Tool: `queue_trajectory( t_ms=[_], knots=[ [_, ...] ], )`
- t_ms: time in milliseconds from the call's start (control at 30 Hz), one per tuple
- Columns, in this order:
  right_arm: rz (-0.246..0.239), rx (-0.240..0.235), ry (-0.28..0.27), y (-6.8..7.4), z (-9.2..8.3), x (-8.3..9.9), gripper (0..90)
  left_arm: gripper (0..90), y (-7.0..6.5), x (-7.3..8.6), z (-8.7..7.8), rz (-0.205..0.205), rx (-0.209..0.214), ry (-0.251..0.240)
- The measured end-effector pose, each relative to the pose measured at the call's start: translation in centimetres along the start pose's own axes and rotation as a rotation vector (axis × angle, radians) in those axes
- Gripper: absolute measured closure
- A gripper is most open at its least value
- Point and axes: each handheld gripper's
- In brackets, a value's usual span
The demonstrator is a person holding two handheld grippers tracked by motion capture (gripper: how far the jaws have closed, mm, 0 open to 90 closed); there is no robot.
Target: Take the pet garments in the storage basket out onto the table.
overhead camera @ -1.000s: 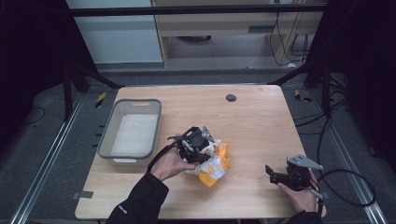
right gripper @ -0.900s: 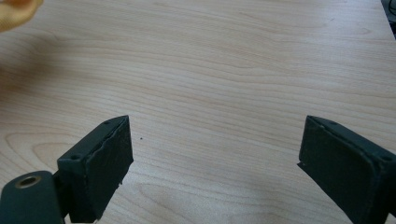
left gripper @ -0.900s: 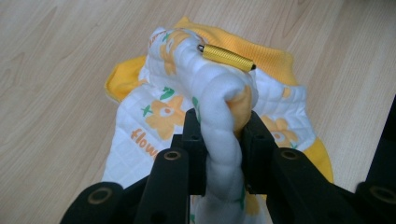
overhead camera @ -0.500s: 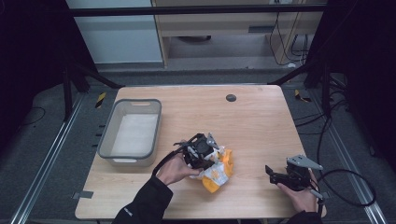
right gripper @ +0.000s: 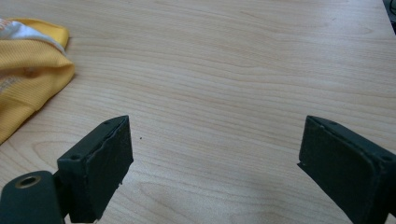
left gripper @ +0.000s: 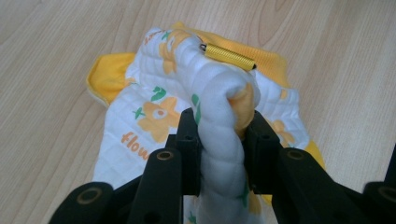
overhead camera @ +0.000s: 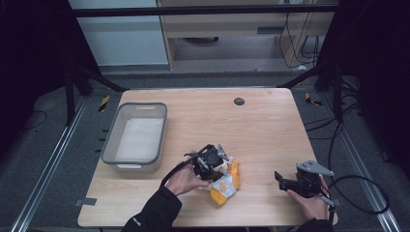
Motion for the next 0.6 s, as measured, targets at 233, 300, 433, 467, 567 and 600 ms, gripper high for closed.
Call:
queue_trajectory(
  t_ms=[233, 300, 433, 467, 567, 600],
  knots=[
    [-0.005, -0.002, 0.002, -0.01, 0.03, 0.02, 9.7, 62.7, -0.11, 0.13, 0.36, 0.005, -0.002, 0.013],
    [0.003, -0.006, 0.005, 0.04, -0.01, 0.01, 9.7, 59.0, -0.13, 0.19, 0.44, 0.006, -0.004, 0.016],
    [0.000, -0.005, 0.006, 0.03, 0.04, 0.05, 9.7, 48.2, -0.02, 0.35, 0.58, -0.005, -0.009, 0.015],
    [0.000, -0.005, 0.006, 0.03, 0.04, 0.05, 9.7, 48.2, 0.03, 0.45, 0.64, -0.009, -0.010, 0.015],
    [0.002, -0.007, 0.006, 0.04, 0.02, 0.05, 9.7, 37.3, 0.16, 0.69, 0.77, -0.014, -0.011, 0.007],
    [-0.001, -0.004, 0.005, 0.00, 0.05, 0.06, 9.6, 37.3, 0.19, 0.79, 0.79, -0.021, -0.014, 0.002]
  ],
)
Point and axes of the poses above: each handheld gripper's, and its own axes: z roughly forward along the jaws, x roughly out of its underside, y roughly to its left, and after that the axes turned 4 degrees about -x, right-handed
